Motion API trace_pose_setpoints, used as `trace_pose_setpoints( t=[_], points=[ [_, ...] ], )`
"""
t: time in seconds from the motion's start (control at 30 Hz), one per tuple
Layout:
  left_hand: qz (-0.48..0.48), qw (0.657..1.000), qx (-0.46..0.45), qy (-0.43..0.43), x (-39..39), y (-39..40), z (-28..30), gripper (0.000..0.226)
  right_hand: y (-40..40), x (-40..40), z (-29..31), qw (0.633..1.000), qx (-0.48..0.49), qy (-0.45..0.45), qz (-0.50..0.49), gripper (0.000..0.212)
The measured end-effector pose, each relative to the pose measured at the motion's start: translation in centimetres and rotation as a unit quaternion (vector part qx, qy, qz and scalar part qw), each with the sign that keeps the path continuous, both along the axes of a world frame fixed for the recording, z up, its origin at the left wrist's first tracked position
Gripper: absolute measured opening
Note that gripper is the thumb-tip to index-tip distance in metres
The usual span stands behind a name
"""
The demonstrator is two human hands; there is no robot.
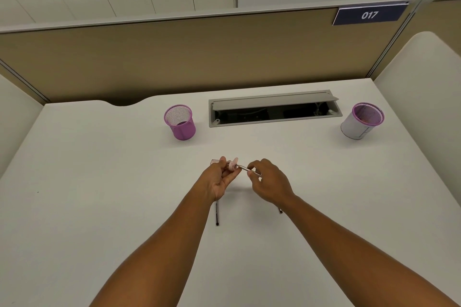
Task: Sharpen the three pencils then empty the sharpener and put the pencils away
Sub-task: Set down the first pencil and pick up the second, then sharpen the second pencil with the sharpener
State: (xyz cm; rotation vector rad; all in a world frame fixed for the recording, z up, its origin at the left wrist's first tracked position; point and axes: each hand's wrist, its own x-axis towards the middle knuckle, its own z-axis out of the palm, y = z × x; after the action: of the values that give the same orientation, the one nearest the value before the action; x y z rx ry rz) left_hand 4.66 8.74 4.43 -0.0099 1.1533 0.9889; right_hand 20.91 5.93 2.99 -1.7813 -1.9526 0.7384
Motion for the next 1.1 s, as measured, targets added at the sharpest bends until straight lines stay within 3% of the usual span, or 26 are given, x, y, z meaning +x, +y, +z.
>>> trace_pose_setpoints(
  t=[0.47,0.63,0.73,0.8,0.87,1.1],
  points=[
    [-0.028,0.999,0.024,0.033,0.9,-0.2,1.4,0.02,0.6,-0.8,1.8,0.997,0.071,-0.024,-0.008,0.02],
    [-0.059,0.997,0.042,0.023,1.1,-0.2,2.2,0.023,1.6,-0.8,3.1,0.997,0.004,-0.072,-0.032,0.031],
    [-0.064,0.997,0.041,0.031,1.2,-0.2,2.3,0.025,2.4,-0.6,3.8,0.994,-0.087,-0.035,-0.047,0.033],
    [-0.055,0.997,0.04,0.033,1.3,0.0,2.5,0.026,2.6,-0.5,4.1,0.995,-0.092,0.007,-0.046,0.028],
    [-0.05,0.997,0.039,0.039,1.3,0.3,3.1,0.025,2.3,-0.2,4.5,0.997,-0.064,0.039,-0.035,0.022],
    [-0.04,0.997,0.056,0.032,1.4,1.5,5.2,0.025,1.9,0.3,4.8,0.977,0.188,-0.101,0.002,0.02]
  ],
)
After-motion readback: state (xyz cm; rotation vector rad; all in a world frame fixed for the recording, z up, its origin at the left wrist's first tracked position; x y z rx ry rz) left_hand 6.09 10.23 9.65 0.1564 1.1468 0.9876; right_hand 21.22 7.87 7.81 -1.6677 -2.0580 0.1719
